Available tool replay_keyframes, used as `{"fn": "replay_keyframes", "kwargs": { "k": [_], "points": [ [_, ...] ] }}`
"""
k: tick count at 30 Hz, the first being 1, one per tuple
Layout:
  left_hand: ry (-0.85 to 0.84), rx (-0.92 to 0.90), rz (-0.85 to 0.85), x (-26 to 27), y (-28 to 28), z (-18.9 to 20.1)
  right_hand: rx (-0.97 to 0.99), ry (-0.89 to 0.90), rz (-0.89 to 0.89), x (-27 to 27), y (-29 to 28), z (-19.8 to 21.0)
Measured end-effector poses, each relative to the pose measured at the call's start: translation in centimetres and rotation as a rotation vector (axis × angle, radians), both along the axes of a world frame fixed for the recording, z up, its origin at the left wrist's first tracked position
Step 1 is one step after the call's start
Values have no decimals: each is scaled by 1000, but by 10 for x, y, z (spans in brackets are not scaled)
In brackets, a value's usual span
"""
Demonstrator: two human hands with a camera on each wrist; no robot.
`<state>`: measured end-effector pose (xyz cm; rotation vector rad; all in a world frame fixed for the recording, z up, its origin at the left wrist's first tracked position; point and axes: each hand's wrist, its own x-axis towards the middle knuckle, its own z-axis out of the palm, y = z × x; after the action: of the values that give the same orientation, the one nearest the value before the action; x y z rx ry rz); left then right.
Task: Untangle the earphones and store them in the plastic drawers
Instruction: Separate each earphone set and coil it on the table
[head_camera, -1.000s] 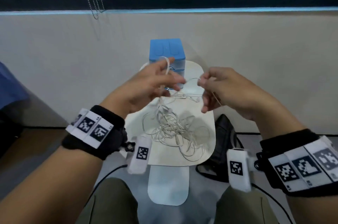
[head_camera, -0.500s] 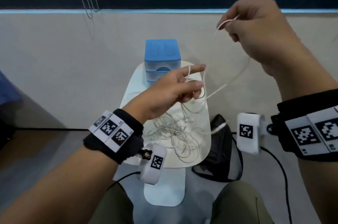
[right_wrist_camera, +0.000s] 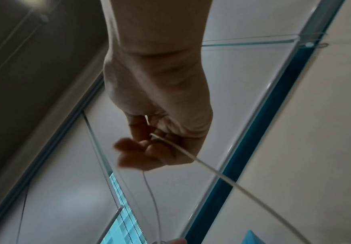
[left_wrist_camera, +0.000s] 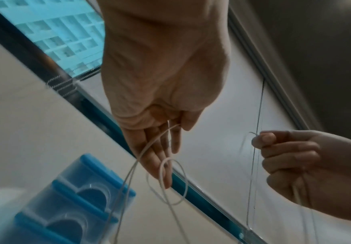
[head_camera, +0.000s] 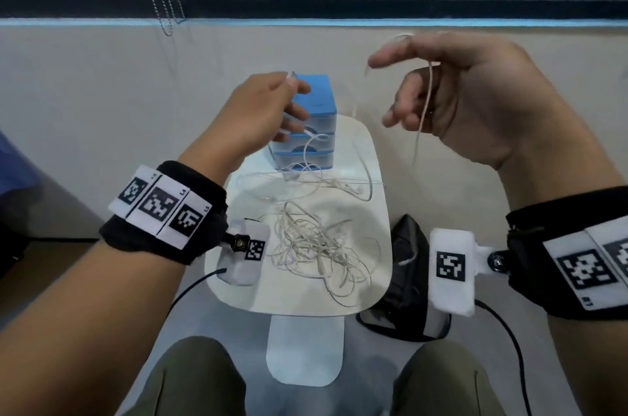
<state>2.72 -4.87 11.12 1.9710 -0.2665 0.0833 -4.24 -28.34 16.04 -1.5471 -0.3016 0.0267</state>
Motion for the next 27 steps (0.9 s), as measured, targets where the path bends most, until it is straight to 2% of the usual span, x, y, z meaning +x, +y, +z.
{"fn": "replay_keyframes", "kwargs": {
  "k": [3,6,9,13,15,22,27],
  "points": [
    [-74,-36,74,5,8,5,169,67,158,0,5,-3],
    [-28,-175,-23,-4,5,10,283,86,245,5,12,-8],
    [23,-335,-122,-11,-5,10,258,78,200,12,19,-12],
    [-62,-281,18,0,-3,1,100,89,-32,18,23,-15],
    [-25,-306,23,3,3,-3,134,125,-74,20,22,-17],
    [152,-378,-248,-14,-9,-13,357,56,98,19,28,-23],
    [229,-440,-432,-28,-48,-36,360,-36,109,27,33,-29]
  ]
}}
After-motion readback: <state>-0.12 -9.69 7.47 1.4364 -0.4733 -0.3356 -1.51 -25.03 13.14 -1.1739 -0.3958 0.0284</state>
